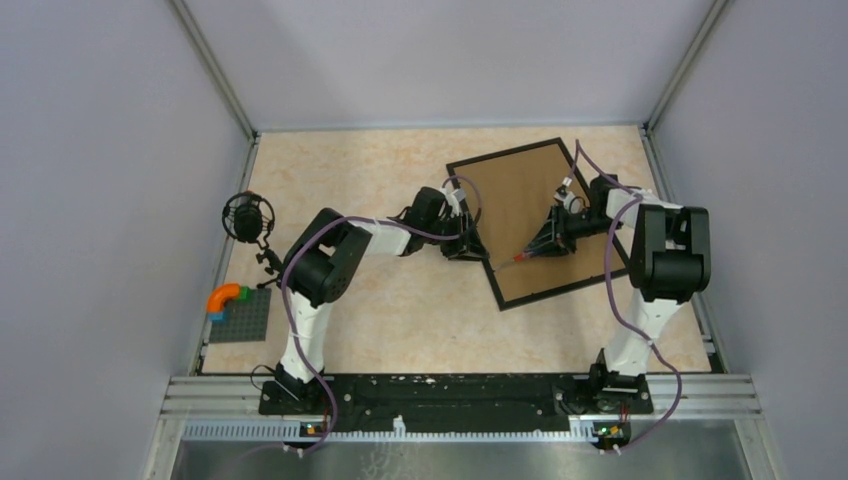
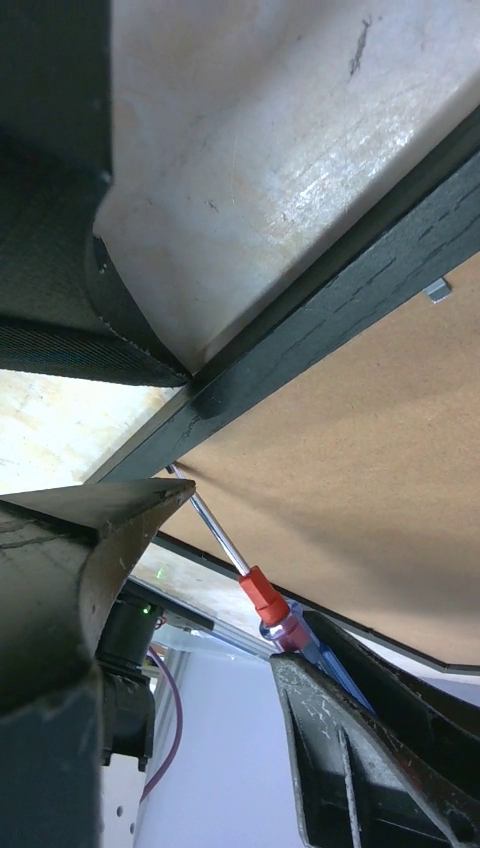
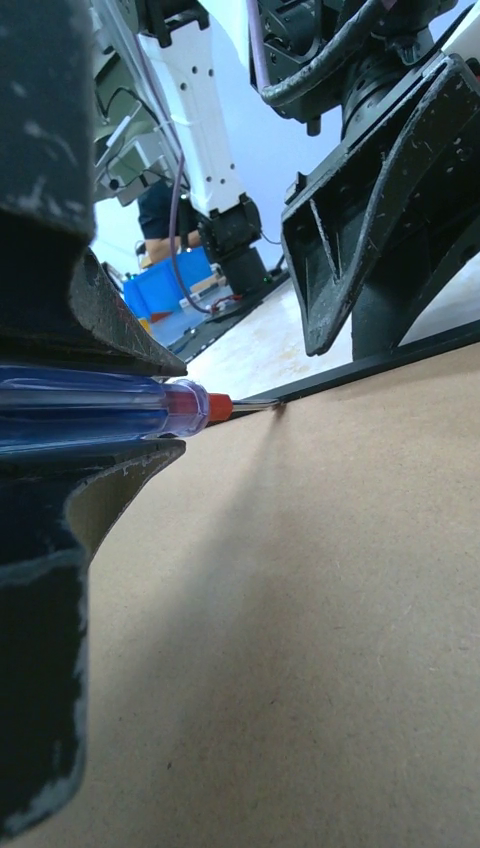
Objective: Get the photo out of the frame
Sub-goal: Release the photo frame item from the photo frame.
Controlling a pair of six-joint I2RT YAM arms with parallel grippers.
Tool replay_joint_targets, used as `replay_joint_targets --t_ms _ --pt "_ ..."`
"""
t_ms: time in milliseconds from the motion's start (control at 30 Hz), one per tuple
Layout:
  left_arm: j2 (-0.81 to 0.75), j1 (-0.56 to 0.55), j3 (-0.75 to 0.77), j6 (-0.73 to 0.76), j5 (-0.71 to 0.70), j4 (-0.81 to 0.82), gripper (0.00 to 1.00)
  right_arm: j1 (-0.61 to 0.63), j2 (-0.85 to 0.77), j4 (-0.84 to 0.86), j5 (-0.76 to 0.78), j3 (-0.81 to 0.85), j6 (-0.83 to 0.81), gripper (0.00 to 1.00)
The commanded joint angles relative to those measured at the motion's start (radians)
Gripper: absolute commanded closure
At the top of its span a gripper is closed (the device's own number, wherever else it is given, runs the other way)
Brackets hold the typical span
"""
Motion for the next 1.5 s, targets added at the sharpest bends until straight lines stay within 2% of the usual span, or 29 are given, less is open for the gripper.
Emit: replay_joint_targets --t_ms 0,500,700,833,1067,1200,1300,1467 --pt "0.094 -0.040 0.008 0.021 -0.164 -0.019 0.56 0.063 0.029 -0.155 0.027 -0.007 -0.047 1.00" --pt "0.143 -0.056 0.079 -0.013 -0.227 -0.064 0.58 0.261 -0.097 -0.269 0.072 0.058 -0.041 1.00" --pt "0.144 -0.059 0.076 -0.029 -0.245 -0.086 0.59 0.282 -0.099 -0.277 0.104 0.115 -0.050 1.00" --pt "0.136 -0.059 0.077 -0.019 -0.245 -0.087 0.59 0.268 -0.112 -0.275 0.128 0.161 -0.075 1.00" --pt "0.079 -0.057 0.073 0.032 -0.221 -0.093 0.59 0.158 -0.135 -0.231 0.100 0.111 -0.066 1.00" --pt "0.009 -0.055 0.037 0.088 -0.220 -0.064 0.55 0.079 -0.147 -0.235 0.055 0.095 -0.082 1.00" --pt "-0.019 -0.054 0.020 0.141 -0.202 -0.050 0.53 0.072 -0.166 -0.238 0.053 0.077 -0.118 1.00" --pt "-0.024 -0.055 0.024 0.195 -0.187 -0.045 0.51 0.030 -0.133 -0.118 0.063 0.123 -0.015 1.00"
